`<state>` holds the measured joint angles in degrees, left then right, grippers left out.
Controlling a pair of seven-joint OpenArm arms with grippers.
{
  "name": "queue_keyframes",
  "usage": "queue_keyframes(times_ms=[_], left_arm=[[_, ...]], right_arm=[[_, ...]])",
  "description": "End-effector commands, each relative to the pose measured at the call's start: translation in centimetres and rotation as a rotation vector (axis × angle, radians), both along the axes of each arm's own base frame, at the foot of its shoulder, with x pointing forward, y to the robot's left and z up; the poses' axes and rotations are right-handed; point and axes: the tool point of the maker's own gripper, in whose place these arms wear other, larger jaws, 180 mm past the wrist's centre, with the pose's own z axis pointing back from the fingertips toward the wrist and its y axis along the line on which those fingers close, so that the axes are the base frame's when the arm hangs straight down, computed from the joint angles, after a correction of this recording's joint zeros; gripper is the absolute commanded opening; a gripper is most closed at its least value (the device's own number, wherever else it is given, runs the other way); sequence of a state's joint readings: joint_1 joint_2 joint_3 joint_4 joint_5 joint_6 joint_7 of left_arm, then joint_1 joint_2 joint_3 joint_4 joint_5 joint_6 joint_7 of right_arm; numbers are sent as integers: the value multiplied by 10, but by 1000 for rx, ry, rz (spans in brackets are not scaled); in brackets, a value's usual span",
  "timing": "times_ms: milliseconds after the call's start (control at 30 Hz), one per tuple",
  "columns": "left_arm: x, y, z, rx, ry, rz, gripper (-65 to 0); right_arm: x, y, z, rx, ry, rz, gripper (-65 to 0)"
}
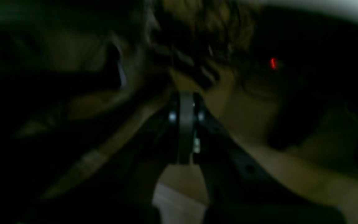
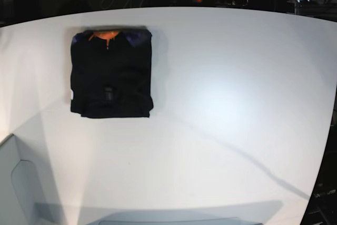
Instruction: Fold the T-shirt properly
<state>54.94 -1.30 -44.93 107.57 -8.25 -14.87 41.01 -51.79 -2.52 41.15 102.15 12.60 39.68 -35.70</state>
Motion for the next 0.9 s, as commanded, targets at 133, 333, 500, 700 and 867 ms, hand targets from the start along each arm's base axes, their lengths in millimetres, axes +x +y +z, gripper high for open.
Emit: queue_keyframes(times_ms=[133,333,500,700,867], left_arm=[[-45,-25,-58,-114,67,10,-649],[-64,-71,-145,-277,103,-27,-649],[-62,-99,-200,-349,97,14,-649],[-39,-113,-238,-382,95,3,-649],[-5,-128,-254,-412,98,-19,-649]], right_arm=[[-14,8,-52,92,67,-12,-568],[-15,69,-113,260,86,41,-568],[-21,123,-154,379,126,145,-579],[-8,112,-194,191,104,134,-650],[2,99,-211,64,132,145,-650]])
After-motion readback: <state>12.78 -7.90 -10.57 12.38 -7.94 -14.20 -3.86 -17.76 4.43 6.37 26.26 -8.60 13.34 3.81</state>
